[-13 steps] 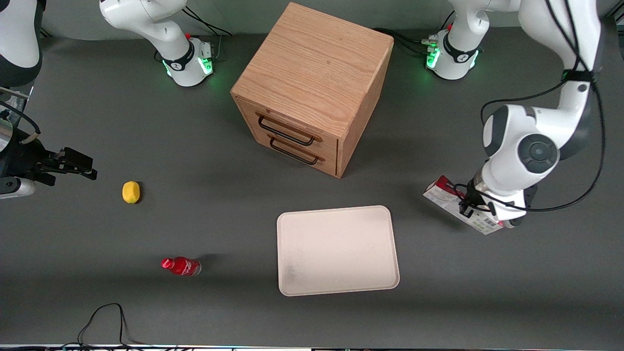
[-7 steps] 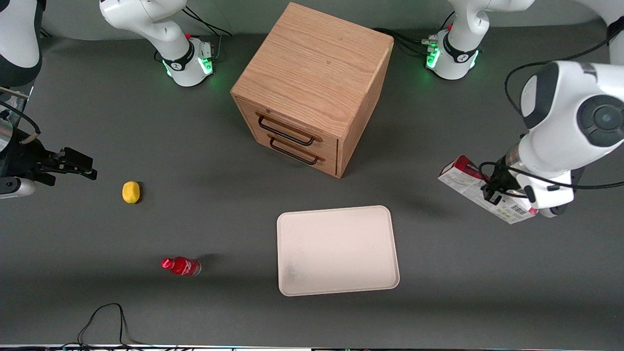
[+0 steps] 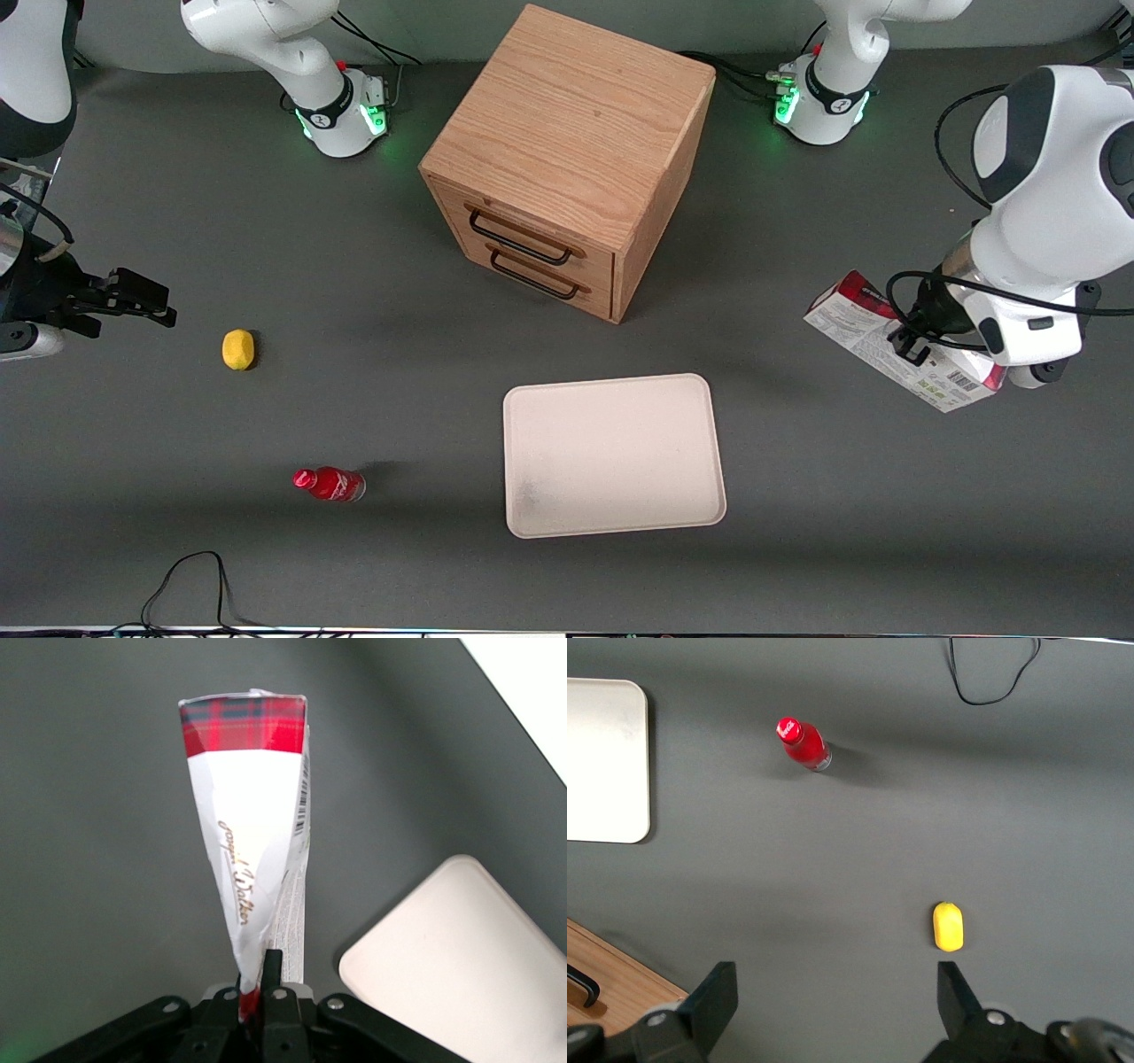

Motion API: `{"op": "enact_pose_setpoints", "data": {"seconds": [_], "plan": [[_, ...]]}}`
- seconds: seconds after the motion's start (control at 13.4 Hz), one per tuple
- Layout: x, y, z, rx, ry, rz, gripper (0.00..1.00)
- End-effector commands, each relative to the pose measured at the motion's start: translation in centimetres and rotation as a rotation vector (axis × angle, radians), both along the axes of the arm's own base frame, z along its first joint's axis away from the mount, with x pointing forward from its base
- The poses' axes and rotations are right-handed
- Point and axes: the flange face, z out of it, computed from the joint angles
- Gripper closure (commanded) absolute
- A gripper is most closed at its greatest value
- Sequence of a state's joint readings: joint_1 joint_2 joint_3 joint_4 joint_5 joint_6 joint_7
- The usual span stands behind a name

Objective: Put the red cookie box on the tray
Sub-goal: 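Lift the cookie box upright with the left gripper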

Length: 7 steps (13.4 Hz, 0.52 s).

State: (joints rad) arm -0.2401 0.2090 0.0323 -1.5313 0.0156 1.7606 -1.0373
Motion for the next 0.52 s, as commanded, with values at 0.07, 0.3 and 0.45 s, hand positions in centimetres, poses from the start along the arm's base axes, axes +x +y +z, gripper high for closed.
{"op": "enact_pose_setpoints", "data": {"seconds": [0.07,0.3,0.45], "plan": [[0.4,-5.8,0.8,0.032,-0.013,-0.326,1.0],[1.6,-11.6,-0.2,0.054,-0.028,-0.554,1.0],[2.8,-14.2,-0.6,0.055,-0.05,-0.601,1.0]]}}
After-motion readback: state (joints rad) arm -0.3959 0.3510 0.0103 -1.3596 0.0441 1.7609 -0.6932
